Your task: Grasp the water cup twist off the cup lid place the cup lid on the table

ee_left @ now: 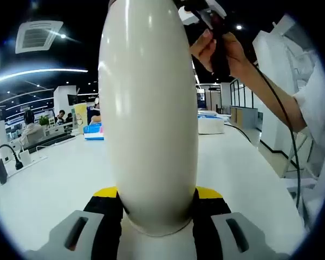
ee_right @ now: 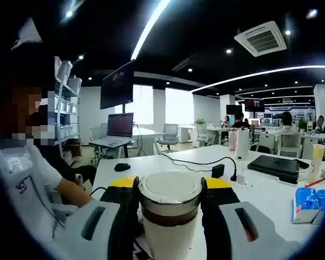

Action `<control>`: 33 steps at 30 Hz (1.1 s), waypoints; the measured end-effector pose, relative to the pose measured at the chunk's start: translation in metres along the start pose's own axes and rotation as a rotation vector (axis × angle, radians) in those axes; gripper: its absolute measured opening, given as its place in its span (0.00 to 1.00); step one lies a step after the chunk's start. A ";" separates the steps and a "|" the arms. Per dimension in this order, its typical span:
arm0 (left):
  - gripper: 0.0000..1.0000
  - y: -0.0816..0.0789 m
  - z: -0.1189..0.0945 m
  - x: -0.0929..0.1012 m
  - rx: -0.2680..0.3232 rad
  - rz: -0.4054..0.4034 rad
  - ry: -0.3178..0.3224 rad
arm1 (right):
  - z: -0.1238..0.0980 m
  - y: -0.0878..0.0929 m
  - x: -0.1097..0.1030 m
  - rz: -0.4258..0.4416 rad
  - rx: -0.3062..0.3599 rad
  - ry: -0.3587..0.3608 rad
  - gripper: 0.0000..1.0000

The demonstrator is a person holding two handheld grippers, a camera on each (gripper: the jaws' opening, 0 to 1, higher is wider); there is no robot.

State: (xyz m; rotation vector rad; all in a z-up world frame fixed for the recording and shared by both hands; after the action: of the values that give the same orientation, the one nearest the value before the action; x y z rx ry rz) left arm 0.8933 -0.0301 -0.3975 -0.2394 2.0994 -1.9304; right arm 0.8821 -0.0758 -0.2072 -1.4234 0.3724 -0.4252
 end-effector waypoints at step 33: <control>0.51 -0.002 0.002 0.007 -0.004 0.007 0.008 | -0.010 -0.020 -0.025 -0.032 -0.048 0.212 0.83</control>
State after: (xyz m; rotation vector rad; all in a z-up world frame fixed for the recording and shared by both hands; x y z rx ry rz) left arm 0.8873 -0.0338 -0.3960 -0.2244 2.1061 -1.9268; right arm 0.8543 -0.0737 -0.1886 -1.4362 0.5341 -0.5991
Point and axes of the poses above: the point that each gripper's makers call its tool centre point, and the gripper's own axes: z roughly forward along the fingers, x roughly to its right, y roughly out of its underside, the point moved 5 cm from there along -z, roughly backward along the fingers, and after that the axes turned 10 degrees about x, right-handed, at the moved point
